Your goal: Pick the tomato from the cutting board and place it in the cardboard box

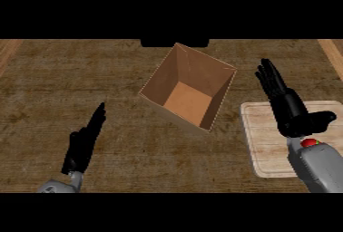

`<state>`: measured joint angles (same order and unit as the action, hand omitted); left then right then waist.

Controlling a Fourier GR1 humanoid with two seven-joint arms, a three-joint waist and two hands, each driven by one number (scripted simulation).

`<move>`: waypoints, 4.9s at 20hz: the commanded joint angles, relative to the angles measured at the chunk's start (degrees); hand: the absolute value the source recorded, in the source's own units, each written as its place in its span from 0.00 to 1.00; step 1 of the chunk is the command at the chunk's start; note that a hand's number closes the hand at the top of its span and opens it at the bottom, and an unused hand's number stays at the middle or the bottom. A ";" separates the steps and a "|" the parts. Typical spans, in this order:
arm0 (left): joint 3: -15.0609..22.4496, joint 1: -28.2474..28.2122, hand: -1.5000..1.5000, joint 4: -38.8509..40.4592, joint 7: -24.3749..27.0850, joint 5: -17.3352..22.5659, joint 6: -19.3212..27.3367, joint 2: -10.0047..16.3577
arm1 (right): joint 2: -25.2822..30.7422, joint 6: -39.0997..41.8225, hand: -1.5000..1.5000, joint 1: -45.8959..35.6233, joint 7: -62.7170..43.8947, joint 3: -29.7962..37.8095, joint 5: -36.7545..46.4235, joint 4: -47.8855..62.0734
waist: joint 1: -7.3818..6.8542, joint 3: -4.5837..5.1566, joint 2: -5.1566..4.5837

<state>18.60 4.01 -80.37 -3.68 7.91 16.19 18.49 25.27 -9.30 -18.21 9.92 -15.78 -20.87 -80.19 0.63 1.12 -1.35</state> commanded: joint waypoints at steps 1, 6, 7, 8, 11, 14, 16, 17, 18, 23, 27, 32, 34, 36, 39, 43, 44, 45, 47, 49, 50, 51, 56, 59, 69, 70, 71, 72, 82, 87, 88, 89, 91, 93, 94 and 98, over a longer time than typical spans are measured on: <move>-2.77 3.01 0.50 1.49 -2.40 -1.27 1.82 0.32 | 3.39 2.89 0.00 4.71 0.17 4.10 -2.19 -1.40 | 0.05 -1.13 1.40; -12.51 -0.61 0.50 2.64 0.87 -5.90 6.11 14.74 | 10.60 10.30 0.00 15.84 4.05 15.14 -12.29 1.76 | 2.02 -1.39 1.76; -8.74 -0.16 0.50 1.81 -0.22 -4.85 4.41 11.07 | 23.55 6.47 0.00 10.36 4.56 4.55 11.92 0.99 | 0.04 0.76 1.87; -9.81 -0.55 0.50 2.33 -0.43 -5.58 5.05 12.72 | 26.33 5.37 0.00 13.65 5.36 3.79 15.94 3.35 | 0.55 -0.35 1.35; -11.90 0.01 0.50 3.03 -1.40 -5.64 4.69 14.82 | 20.69 7.40 0.00 25.90 21.07 10.47 7.41 10.64 | 1.79 -1.38 1.44; -12.56 -0.56 0.50 2.03 -2.14 -4.55 3.98 14.90 | 15.19 15.34 0.00 28.05 33.09 15.51 -2.12 14.86 | 1.38 -1.49 1.50; -12.51 -1.36 0.50 1.72 -0.38 -5.15 3.33 14.99 | 17.26 21.27 0.00 29.88 39.63 17.94 -2.94 17.30 | 0.50 -1.31 1.52; -12.79 0.11 0.50 3.01 -0.24 -4.98 2.61 14.80 | 18.47 24.98 0.00 28.26 42.82 18.46 -2.38 20.87 | 0.11 -1.30 1.34; -12.64 0.24 0.50 4.54 0.84 -6.15 2.96 13.94 | 18.55 23.85 0.00 27.11 46.23 18.36 1.62 24.75 | -0.32 -1.24 1.27; -13.32 0.53 0.50 5.34 2.05 -5.53 1.24 14.30 | 27.29 14.35 0.00 22.87 41.56 16.45 13.35 26.51 | -1.22 -1.10 1.21; -13.04 3.31 0.50 5.68 0.09 -5.88 0.57 13.53 | 31.19 16.27 0.00 19.22 36.81 11.97 20.12 27.26 | -1.49 -1.12 1.13; -13.41 3.68 0.50 6.24 -0.89 -6.42 -0.04 13.42 | 34.75 19.89 0.00 15.54 27.35 6.90 26.57 23.89 | -1.76 -1.08 1.11; -13.34 3.21 0.50 3.92 -1.99 -7.30 0.94 13.44 | 36.67 23.09 0.00 13.78 24.55 5.57 28.54 23.78 | -1.93 -1.10 1.21; -12.92 1.99 0.50 4.78 -0.53 -7.65 0.40 12.27 | 34.53 22.38 0.00 14.19 21.87 3.01 31.68 21.71 | -1.33 -1.08 1.27; -13.99 1.51 0.50 2.87 -2.14 -9.07 0.86 12.03 | 32.27 26.82 0.00 9.12 17.94 3.46 32.99 22.77 | -1.34 -1.13 1.28; -16.95 0.11 0.50 2.26 -0.93 -8.19 -1.54 12.80 | 31.70 27.99 0.00 8.66 12.28 3.82 36.23 19.56 | -0.99 -1.11 1.38; -15.80 -0.53 0.50 1.64 -1.35 -9.83 -0.61 11.09 | 29.48 27.42 0.00 7.60 12.87 3.56 38.27 21.59 | -1.04 -1.12 1.35; -16.84 4.29 0.50 8.16 0.02 -10.30 -1.45 10.73 | 28.26 27.83 0.00 7.73 9.90 3.53 38.08 18.36 | -0.58 -1.09 1.31; -16.50 0.59 0.50 1.85 -2.54 -11.80 -0.04 9.60 | 26.90 26.60 0.00 11.20 10.06 4.56 39.32 15.46 | -0.55 -1.11 1.44; -19.53 2.43 0.50 5.53 -0.32 -9.83 -5.12 11.53 | 25.13 26.30 0.00 10.37 12.42 4.78 42.43 19.71 | -0.63 -1.12 1.35; -18.63 2.12 0.50 6.51 1.51 -11.83 -2.72 9.17 | 23.22 28.18 0.00 6.66 10.25 4.72 42.84 20.20 | -0.80 -1.11 1.31; -18.71 -0.46 0.50 0.32 -2.51 -12.05 -3.83 10.40 | 24.30 26.53 0.00 8.01 15.75 6.05 45.17 24.47 | -0.93 -1.14 1.36; -21.21 1.31 0.50 8.11 2.86 -13.63 -4.04 7.17 | 24.26 31.47 0.00 11.34 11.95 10.09 44.04 15.12 | -0.48 -1.10 1.39; -21.57 1.35 0.50 6.73 1.38 -14.62 -3.85 6.52 | 23.77 34.20 0.00 13.99 11.28 11.32 42.99 10.11 | -0.29 -1.09 1.44; -23.73 4.03 0.50 6.27 -0.92 -16.70 -6.72 6.01 | 19.45 36.42 0.00 18.68 9.09 13.93 46.60 0.90 | -0.25 -1.11 1.42; -22.99 0.14 0.50 -0.80 -4.30 -16.36 -7.05 5.94 | 17.84 37.91 0.00 14.77 5.06 12.75 47.14 0.40 | -0.73 -1.12 1.46; -23.89 1.94 0.50 2.68 -2.59 -16.16 -7.34 6.15 | 19.07 37.71 0.00 19.10 3.79 13.08 47.81 -2.63 | -0.31 -1.10 1.47; -22.96 3.33 0.50 4.53 -1.34 -18.34 -5.40 4.63 | 18.67 39.03 0.00 17.45 2.36 13.01 48.39 -2.91 | -0.34 -1.10 1.41; -25.99 3.83 0.50 5.25 -0.73 -17.75 -8.65 4.89 | 8.87 32.80 1.00 12.04 0.66 11.83 57.54 10.13 | -0.91 -1.14 1.24; -26.20 0.96 0.50 7.13 3.78 -18.87 -9.03 4.59 | 9.12 20.71 1.00 10.81 7.68 13.83 63.70 14.14 | -0.99 -1.15 1.20; -26.54 2.73 0.50 6.57 0.85 -18.22 -8.89 3.84 | 8.06 18.92 1.00 12.17 7.89 13.97 64.11 12.69 | -0.76 -1.14 1.27; -26.98 3.41 0.50 7.72 2.21 -18.57 -8.47 3.76 | 9.80 19.96 1.00 14.38 6.09 15.07 64.03 7.37 | -0.41 -1.11 1.35; -25.35 2.54 0.50 3.39 -1.05 -20.22 -8.31 3.48 | 9.92 19.24 1.00 8.75 7.32 16.99 64.56 14.02 | -0.94 -1.15 1.31; -26.27 2.78 0.50 1.54 -3.50 -18.85 -10.38 4.63 | 9.24 16.68 1.00 7.90 6.36 17.88 65.39 12.16 | -0.92 -1.15 1.36; -27.01 5.90 0.50 5.97 -2.03 -19.52 -8.61 3.73 | 10.35 16.12 1.00 9.77 7.39 19.13 64.91 9.65 | -0.41 -1.12 1.35; -25.39 1.48 0.50 4.84 1.45 -21.41 -7.30 0.96 | 8.33 14.49 1.00 5.74 13.55 15.18 68.50 12.78 | -0.88 -1.13 1.30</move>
<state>-7.95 6.12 -75.97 -3.40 -11.68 7.21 21.68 35.12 7.69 -11.49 20.08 1.54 44.82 -68.48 -0.26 0.35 0.30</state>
